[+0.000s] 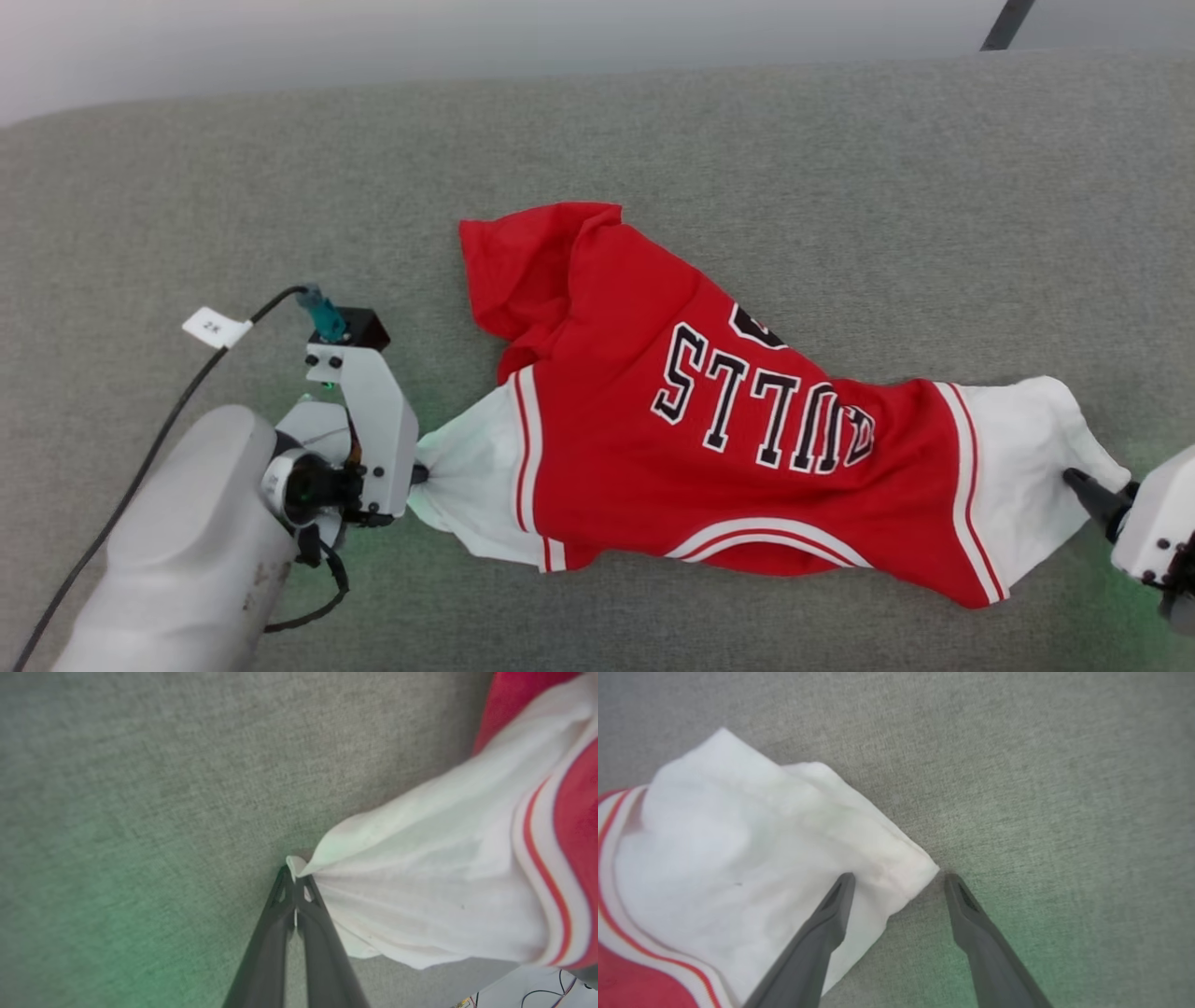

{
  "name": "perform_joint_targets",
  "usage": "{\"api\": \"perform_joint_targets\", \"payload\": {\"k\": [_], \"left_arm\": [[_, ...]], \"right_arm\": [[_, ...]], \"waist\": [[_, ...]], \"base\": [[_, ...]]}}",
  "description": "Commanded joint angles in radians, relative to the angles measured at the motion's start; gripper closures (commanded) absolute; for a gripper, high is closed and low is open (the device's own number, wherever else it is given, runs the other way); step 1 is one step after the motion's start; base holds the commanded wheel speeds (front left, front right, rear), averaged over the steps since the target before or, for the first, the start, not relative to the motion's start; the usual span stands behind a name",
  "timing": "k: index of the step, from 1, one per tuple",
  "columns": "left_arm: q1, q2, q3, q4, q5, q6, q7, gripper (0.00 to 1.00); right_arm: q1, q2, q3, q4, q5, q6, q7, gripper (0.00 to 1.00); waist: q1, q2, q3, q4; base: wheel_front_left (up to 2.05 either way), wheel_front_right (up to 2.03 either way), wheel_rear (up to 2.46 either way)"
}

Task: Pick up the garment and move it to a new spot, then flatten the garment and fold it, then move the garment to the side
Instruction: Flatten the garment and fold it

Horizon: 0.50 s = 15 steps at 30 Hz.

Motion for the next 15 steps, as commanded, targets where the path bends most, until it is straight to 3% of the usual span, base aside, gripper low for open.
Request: {"api": "perform_joint_targets", "payload": {"k": [1,4,5,6,7,15], "left_arm": [[0.028,-0.061,-0.029,0.036,-0.001,0.005,-0.038,1.0],[0.019,-0.066,-0.03,0.045,-0.005,0.0,-0.039,1.0],[0.016,-0.068,-0.029,0.048,-0.006,-0.001,-0.04,1.0],[0.015,-0.069,-0.029,0.052,-0.005,-0.002,-0.04,1.0],[0.014,-0.071,-0.03,0.056,-0.006,-0.003,-0.04,1.0],[-0.02,-0.066,-0.04,0.072,-0.004,-0.018,-0.023,1.0]], "right_arm": [[-0.021,0.015,-0.001,0.047,0.012,-0.001,0.009,0.0],[-0.039,0.025,0.019,0.114,0.021,0.0,0.027,0.0],[-0.045,0.026,0.026,0.132,0.021,0.0,0.034,0.38],[-0.051,0.029,0.035,0.152,0.026,0.0,0.047,0.95],[-0.055,0.036,0.033,0.173,0.036,0.0,0.062,1.0],[-0.114,0.013,-0.005,0.195,0.084,0.0,0.158,1.0]], "waist": [[0.0,0.0,0.008,0.011],[0.0,0.0,0.006,0.016],[0.0,0.0,0.005,0.017],[0.0,0.0,0.003,0.018],[0.0,0.0,0.0,0.019],[0.0,0.0,-0.055,0.028]], "base": [[0.0,0.0,0.0],[0.0,0.0,0.0],[0.0,0.0,0.0],[0.0,0.0,0.0],[0.0,0.0,0.0],[0.0,0.0,0.0]]}}
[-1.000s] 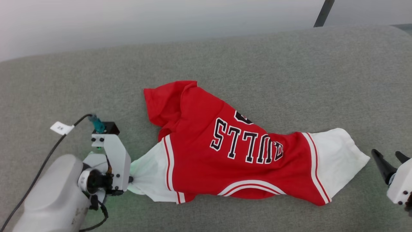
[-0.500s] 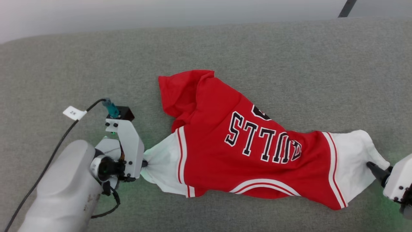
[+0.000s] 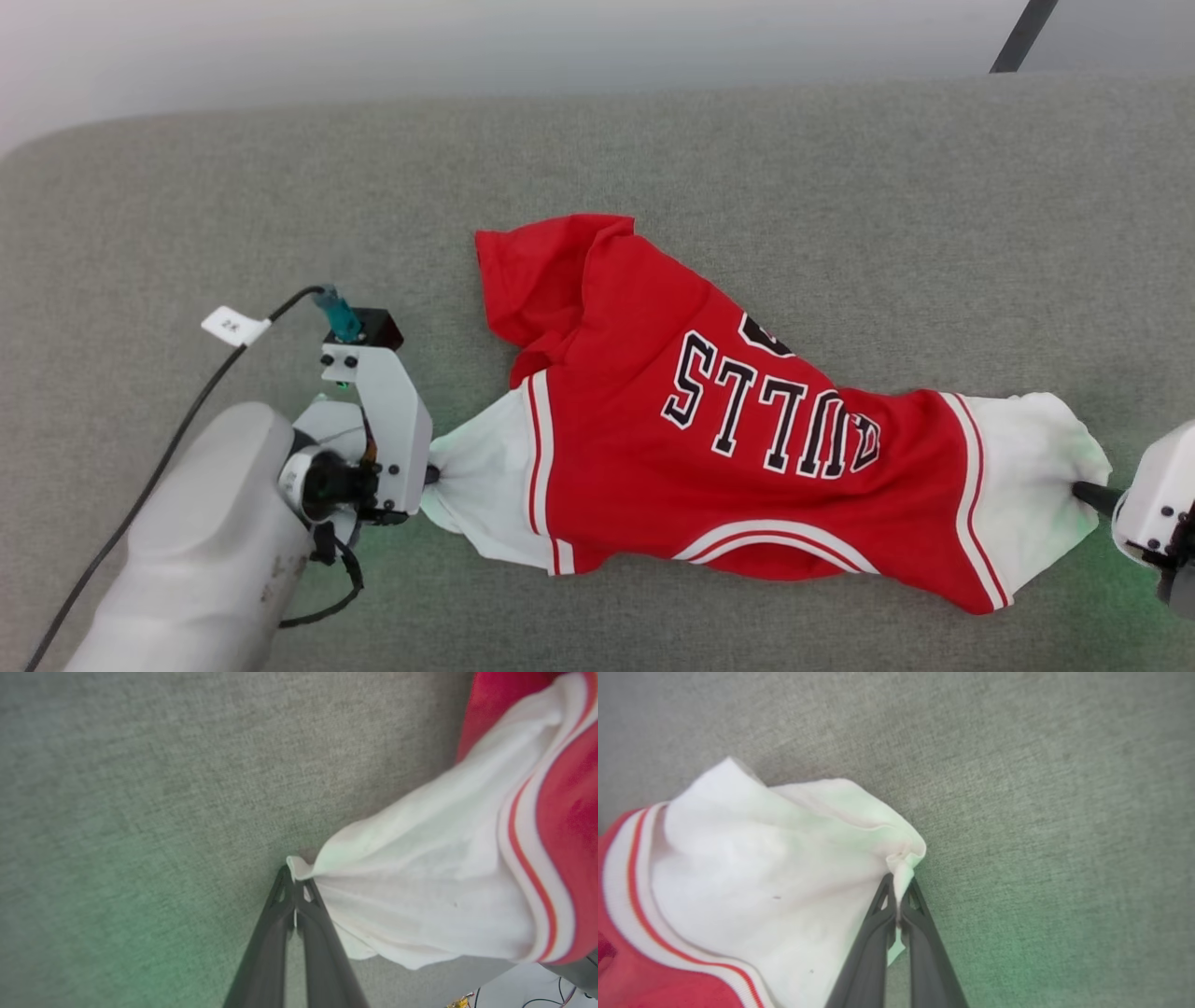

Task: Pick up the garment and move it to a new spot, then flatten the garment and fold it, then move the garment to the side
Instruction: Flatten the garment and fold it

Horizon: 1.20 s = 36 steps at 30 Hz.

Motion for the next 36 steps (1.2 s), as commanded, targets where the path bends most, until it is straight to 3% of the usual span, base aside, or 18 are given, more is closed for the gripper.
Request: {"api": "perform_joint_targets", "payload": {"k": [1,7,15,20,26,31,36], "left_arm": [[0.002,-0.034,-0.021,0.017,0.004,-0.005,0.007,1.0],[-0.101,-0.008,-0.023,0.01,0.014,-0.012,0.054,1.0],[-0.275,-0.037,-0.01,0.039,0.026,0.0,0.058,1.0],[-0.428,-0.054,0.0,0.08,0.071,0.008,-0.033,1.0],[-0.609,-0.074,0.013,0.168,0.148,0.032,-0.248,1.0],[-0.733,-0.081,0.037,0.257,0.181,0.067,-0.41,1.0],[-0.83,-0.076,0.057,0.325,0.193,0.077,-0.533,1.0]], "right_arm": [[-0.006,0.023,-0.002,0.005,0.038,0.001,0.044,1.0],[-0.101,0.012,-0.027,-0.085,0.097,0.001,0.112,1.0],[-0.31,0.04,-0.01,-0.117,0.061,0.001,0.101,1.0],[-0.495,0.068,0.019,-0.05,-0.009,0.001,-0.029,1.0],[-0.708,0.087,0.09,0.084,-0.076,0.001,-0.287,1.0],[-0.851,0.083,0.171,0.21,-0.084,0.001,-0.483,1.0],[-0.96,0.093,0.217,0.338,-0.061,0.001,-0.587,1.0]], "waist": [[0.0001,-0.0001,-0.039,0.007],[0.0001,-0.0001,-0.136,0.022],[0.0001,-0.0001,-0.242,0.036],[0.0001,-0.0001,-0.263,0.041],[0.0001,-0.0001,-0.263,0.047],[0.0001,-0.0001,-0.246,0.042],[0.0001,-0.0001,-0.208,0.036]], "base": [[0.0,0.0,0.0],[0.0,0.0,0.0],[0.0,0.0,0.0],[0.0,0.0,0.0],[0.0,0.0,0.0],[0.0,0.0,0.0],[0.0,0.0,0.0]]}}
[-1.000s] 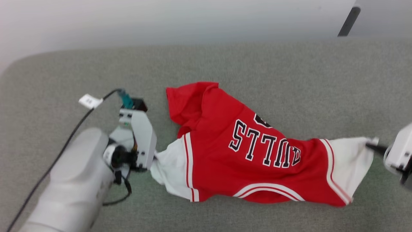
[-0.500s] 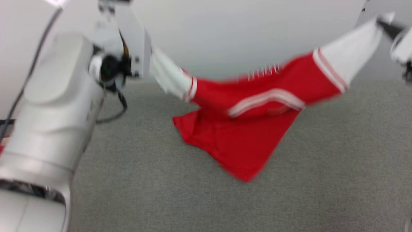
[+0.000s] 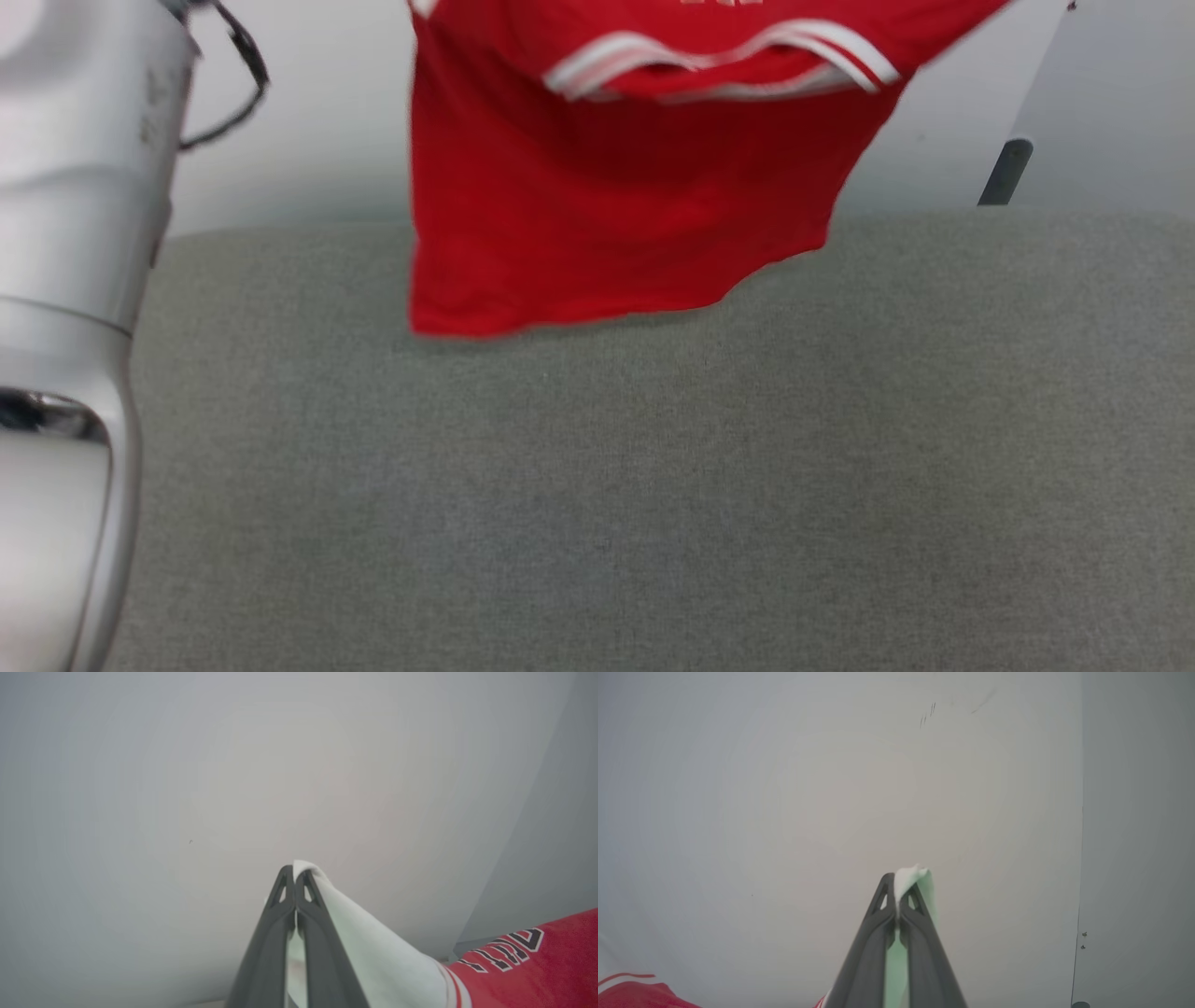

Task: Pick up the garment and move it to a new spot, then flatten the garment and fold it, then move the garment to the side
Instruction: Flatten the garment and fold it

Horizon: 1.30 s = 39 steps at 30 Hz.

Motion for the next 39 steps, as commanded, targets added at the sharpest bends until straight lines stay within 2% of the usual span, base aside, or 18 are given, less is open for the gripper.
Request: {"api": "perform_joint_targets", "payload": {"k": [1,5,10,17,20,24,29,34,39], "left_arm": [[-0.026,0.0,0.01,0.017,0.003,0.009,-0.032,1.0],[-0.068,-0.011,0.021,0.061,-0.008,-0.001,-0.09,1.0],[-0.15,-0.001,0.011,0.071,0.022,-0.025,-0.195,1.0],[-0.31,0.005,0.016,0.092,0.056,-0.009,-0.392,1.0],[-0.385,-0.005,0.024,0.098,0.06,0.002,-0.464,1.0],[-0.471,-0.011,0.035,0.108,0.061,-0.007,-0.549,1.0],[-0.527,-0.017,0.064,0.102,0.048,-0.032,-0.6,1.0],[-0.482,-0.012,0.101,0.062,0.063,-0.028,-0.609,1.0],[-0.385,-0.039,0.113,0.054,0.091,-0.042,-0.609,1.0]], "right_arm": [[-0.028,0.002,0.012,0.03,0.011,0.0,-0.023,1.0],[-0.091,-0.01,0.043,0.097,0.026,0.0,-0.078,1.0],[-0.179,-0.035,0.087,0.125,0.019,0.0,-0.19,1.0],[-0.322,-0.078,0.164,0.157,-0.067,0.0,-0.459,1.0],[-0.395,-0.104,0.179,0.176,-0.121,0.0,-0.518,1.0],[-0.472,-0.135,0.176,0.151,-0.2,0.0,-0.538,1.0],[-0.478,-0.151,0.11,0.02,-0.302,0.0,-0.538,1.0],[-0.424,-0.104,0.048,-0.005,-0.354,0.0,-0.538,1.0],[-0.369,-0.06,0.058,0.033,-0.348,0.0,-0.538,1.0]], "waist": [[0.0,0.0,0.028,-0.004],[0.0,0.0,0.079,0.0],[0.0,0.0,0.214,0.002],[0.0,0.0,0.423,0.001],[0.0,0.0,0.51,0.01],[0.0,0.0,0.634,0.033],[0.0,0.0,0.782,0.066],[0.0,0.0,0.854,0.088],[0.0,0.0,0.858,0.11]], "base": [[0.0,0.0,0.0],[0.0,0.0,0.0],[0.0,0.0,0.0],[0.0,0.0,0.0],[0.0,0.0,0.0],[0.0,0.0,0.0],[0.0,0.0,0.0],[0.0,0.0,0.0],[0.0,0.0,0.0]]}}
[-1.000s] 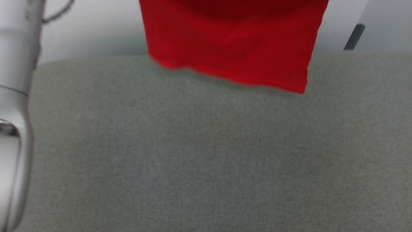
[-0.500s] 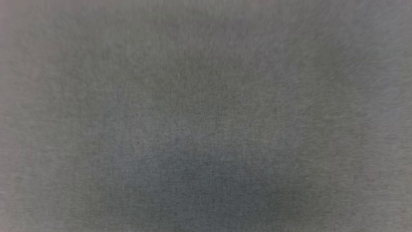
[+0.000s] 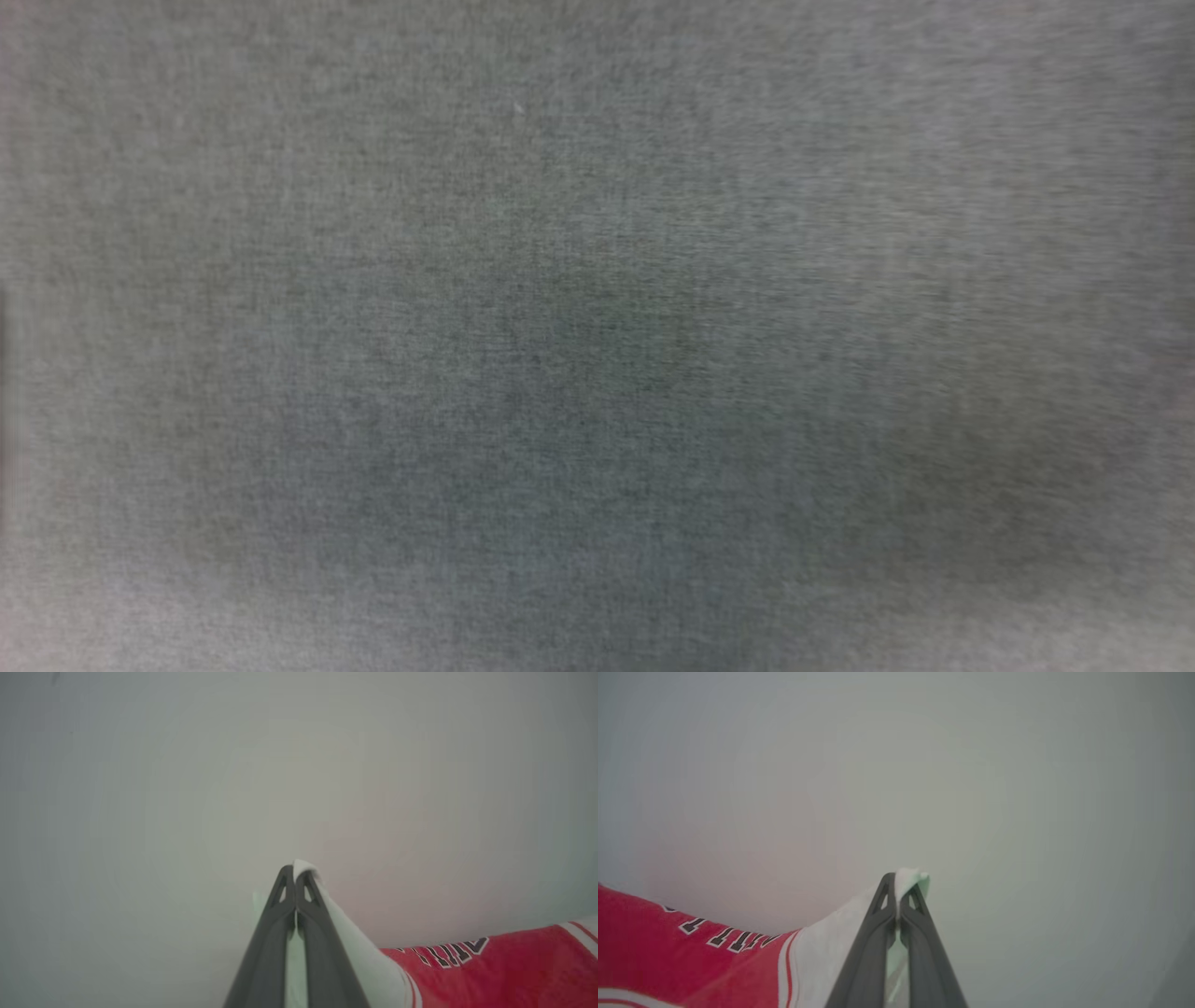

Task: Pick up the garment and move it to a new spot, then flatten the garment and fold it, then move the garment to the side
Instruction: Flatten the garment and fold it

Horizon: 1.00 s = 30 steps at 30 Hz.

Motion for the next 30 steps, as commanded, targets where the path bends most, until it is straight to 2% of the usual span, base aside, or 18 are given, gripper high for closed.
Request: {"api": "perform_joint_targets", "payload": {"k": [1,5,10,14,22,25,30], "left_arm": [[0.045,-0.018,0.001,0.021,0.006,-0.009,-0.004,1.0],[0.104,-0.044,-0.032,0.113,0.016,-0.032,0.013,1.0],[0.198,-0.06,-0.061,0.182,0.004,-0.062,0.118,1.0],[0.279,-0.047,-0.079,0.196,-0.012,-0.072,0.201,1.0],[0.463,-0.02,-0.116,0.161,-0.071,-0.078,0.28,1.0],[0.57,-0.005,-0.158,0.098,-0.103,-0.078,0.332,1.0],[0.799,0.058,-0.217,-0.025,-0.159,-0.078,0.356,1.0]], "right_arm": [[0.028,0.012,0.01,0.022,0.023,-0.001,0.0,1.0],[0.067,0.032,0.074,0.081,0.098,-0.001,0.0,1.0],[0.142,0.0,0.182,0.117,0.241,-0.001,0.0,1.0],[0.211,-0.048,0.277,0.112,0.377,-0.001,0.041,1.0],[0.455,-0.206,0.402,-0.037,0.623,-0.001,0.171,1.0],[0.59,-0.26,0.437,-0.117,0.707,-0.001,0.233,1.0],[0.852,-0.328,0.486,-0.27,0.784,-0.001,0.271,1.0]], "waist": [[0.0,0.0,0.064,0.058],[0.0,0.0,0.007,0.072],[0.0,0.0,-0.108,0.084],[0.0,0.0,-0.217,0.085],[0.0,0.0,-0.429,0.078],[0.0,0.0,-0.504,0.072],[0.0,0.0,-0.63,0.055]], "base": [[0.0,0.0,0.0],[0.0,0.0,0.0],[0.0,0.0,0.0],[0.0,0.0,0.0],[0.0,0.0,0.0],[0.0,0.0,0.0],[0.0,0.0,0.0]]}}
